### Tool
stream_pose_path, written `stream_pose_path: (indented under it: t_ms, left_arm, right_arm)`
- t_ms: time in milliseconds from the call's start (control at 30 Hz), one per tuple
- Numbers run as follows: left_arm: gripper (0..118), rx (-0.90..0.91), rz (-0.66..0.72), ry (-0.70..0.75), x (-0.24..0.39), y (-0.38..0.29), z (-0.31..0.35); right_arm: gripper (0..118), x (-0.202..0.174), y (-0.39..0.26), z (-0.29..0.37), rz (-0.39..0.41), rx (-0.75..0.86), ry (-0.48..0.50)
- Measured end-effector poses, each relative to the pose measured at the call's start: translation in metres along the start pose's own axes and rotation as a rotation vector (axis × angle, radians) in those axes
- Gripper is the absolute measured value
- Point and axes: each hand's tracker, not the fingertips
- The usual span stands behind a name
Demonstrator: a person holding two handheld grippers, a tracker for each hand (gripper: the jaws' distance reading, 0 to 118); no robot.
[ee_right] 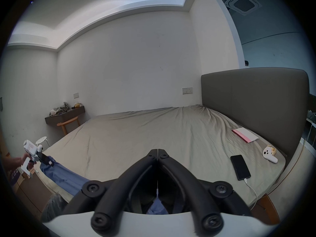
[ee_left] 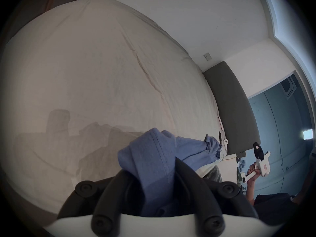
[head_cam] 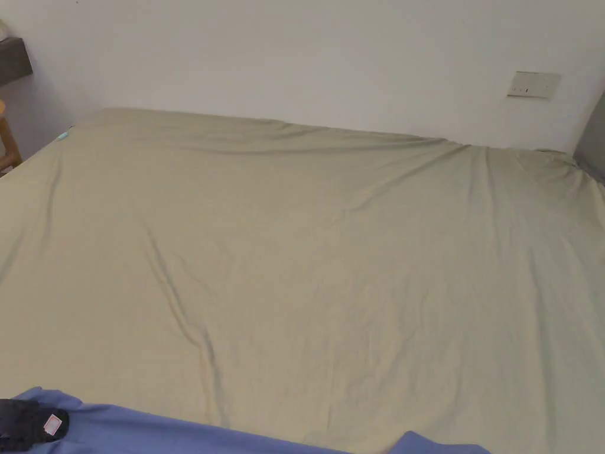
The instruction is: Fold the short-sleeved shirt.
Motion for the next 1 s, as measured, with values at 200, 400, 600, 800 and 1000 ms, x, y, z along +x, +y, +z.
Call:
stream_pose_path:
  t_ms: [200, 400, 600, 800, 1000]
  left_arm:
    - [11, -0.1, -0.112, 0.003, 0.055, 0.0, -0.013]
    - [11, -0.147, 0.027, -0.062, 0.101, -0.001, -0.082]
    - [11, -0.257, 0.005, -0.112, 0.152, -0.018, -0.175]
    - [11, -0.325, -0.023, 0.032, 0.151, -0.039, -0.258]
    - [78, -0.229, 0.155, -0.076, 0.143, -0.045, -0.263]
  right_arm:
    - [0, -0.004, -0.006, -0.005, -0.034, -0.013, 0.038]
    - [1, -0.004, -0.01, 0.004, 0.006, -0.021, 0.033]
    - [0, 0.015, -0.02, 0.016, 0.001, -0.047, -0.015]
    - [1, 0.026, -0.028, 0.032, 0.015, -0.066, -0.05]
    - [1, 0.033, -0.035, 0.033, 0.007, -0.082, -0.069]
